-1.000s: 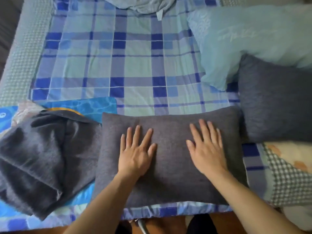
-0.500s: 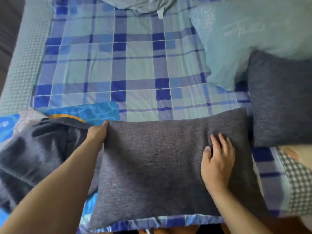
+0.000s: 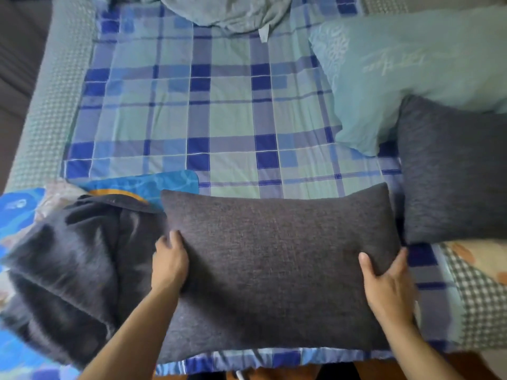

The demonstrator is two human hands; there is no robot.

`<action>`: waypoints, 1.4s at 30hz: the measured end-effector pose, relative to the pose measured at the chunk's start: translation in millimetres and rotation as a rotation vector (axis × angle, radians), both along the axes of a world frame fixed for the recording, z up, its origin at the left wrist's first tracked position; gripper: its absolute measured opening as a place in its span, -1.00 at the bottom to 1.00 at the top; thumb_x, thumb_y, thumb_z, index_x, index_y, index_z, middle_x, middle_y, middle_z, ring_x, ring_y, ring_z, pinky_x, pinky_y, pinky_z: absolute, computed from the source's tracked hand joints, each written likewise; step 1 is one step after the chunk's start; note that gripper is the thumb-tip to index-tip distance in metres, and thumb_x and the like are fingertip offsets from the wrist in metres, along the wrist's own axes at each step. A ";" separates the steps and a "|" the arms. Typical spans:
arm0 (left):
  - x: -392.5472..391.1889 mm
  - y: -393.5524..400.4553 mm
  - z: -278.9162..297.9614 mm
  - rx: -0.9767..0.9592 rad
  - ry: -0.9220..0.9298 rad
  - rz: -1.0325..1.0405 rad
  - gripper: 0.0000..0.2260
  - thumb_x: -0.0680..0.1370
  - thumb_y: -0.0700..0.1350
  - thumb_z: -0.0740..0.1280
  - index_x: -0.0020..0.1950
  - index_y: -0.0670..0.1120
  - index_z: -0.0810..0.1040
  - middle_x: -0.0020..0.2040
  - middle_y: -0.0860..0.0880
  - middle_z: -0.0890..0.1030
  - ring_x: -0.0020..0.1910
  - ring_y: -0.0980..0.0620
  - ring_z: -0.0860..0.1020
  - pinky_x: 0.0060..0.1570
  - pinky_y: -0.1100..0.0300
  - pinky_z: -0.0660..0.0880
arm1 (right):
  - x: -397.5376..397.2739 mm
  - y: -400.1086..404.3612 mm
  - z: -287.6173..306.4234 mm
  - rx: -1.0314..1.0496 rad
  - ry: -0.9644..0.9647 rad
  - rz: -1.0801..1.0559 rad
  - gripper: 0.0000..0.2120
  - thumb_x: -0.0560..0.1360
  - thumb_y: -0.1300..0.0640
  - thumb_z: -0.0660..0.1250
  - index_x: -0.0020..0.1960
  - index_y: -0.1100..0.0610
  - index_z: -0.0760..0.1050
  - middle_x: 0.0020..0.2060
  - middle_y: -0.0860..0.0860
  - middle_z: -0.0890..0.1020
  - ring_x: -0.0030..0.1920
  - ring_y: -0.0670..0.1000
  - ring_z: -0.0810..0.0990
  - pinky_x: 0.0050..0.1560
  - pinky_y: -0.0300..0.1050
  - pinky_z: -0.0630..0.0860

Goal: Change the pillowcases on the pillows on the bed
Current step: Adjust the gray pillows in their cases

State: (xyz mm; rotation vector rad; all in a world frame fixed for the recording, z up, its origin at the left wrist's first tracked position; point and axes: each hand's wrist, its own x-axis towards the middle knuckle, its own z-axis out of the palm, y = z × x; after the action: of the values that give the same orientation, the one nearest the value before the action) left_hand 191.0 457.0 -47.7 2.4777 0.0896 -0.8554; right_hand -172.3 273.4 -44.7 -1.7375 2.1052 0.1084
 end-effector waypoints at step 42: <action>-373.6 -425.4 36.4 -0.589 0.564 -0.308 -0.33 0.45 0.19 0.50 0.47 -0.03 0.40 0.36 -0.06 0.55 0.31 -0.11 0.54 0.37 -0.14 0.46 | -202.1 -246.6 38.0 -0.358 -0.605 -0.770 -0.25 0.50 -0.04 0.45 0.55 0.18 0.22 0.44 0.35 0.28 0.46 0.30 0.27 0.48 0.18 0.26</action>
State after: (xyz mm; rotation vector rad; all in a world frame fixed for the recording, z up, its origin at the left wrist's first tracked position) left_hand -182.6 31.6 -11.3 1.6741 -0.3139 -1.4499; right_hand -374.4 26.8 -6.7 -0.8177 2.2036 -0.9287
